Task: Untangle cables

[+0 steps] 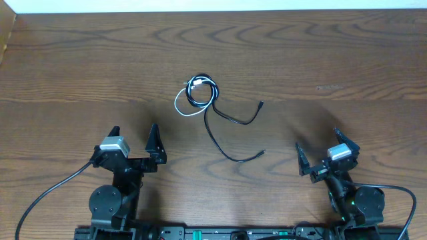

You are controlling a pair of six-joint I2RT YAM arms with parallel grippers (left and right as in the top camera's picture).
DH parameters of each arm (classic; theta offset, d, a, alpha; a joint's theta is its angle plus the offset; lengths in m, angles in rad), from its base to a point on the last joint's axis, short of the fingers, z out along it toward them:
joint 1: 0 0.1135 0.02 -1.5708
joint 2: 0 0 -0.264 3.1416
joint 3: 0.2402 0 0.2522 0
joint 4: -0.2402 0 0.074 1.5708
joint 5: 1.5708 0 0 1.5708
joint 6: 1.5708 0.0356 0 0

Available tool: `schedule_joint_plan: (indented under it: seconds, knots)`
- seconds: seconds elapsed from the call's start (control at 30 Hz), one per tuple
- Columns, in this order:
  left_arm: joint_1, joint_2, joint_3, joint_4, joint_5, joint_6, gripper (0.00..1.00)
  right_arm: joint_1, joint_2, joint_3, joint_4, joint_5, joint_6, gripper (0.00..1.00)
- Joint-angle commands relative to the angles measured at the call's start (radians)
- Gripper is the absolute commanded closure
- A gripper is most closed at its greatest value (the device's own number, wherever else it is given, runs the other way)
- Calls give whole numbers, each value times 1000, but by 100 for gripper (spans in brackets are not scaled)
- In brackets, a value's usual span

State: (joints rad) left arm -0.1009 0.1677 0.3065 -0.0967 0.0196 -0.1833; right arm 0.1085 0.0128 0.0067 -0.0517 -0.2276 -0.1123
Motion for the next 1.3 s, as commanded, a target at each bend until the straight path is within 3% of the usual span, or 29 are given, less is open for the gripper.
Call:
schedule_joint_plan:
  seconds: [0.0, 0.57, 0.9, 1.27]
  knots:
    - [0, 1, 14, -1, -10, 6, 2, -3, 1, -1, -5, 12, 11, 1]
    - [0, 28, 37, -17, -14, -6, 2, -3, 1, -1, -5, 12, 11, 1]
    - [0, 277, 211, -2, -32, 10, 2, -3, 1, -1, -5, 12, 11, 1]
    - [0, 500, 211, 217, 19, 9, 2, -3, 1, -1, -5, 12, 11, 1]
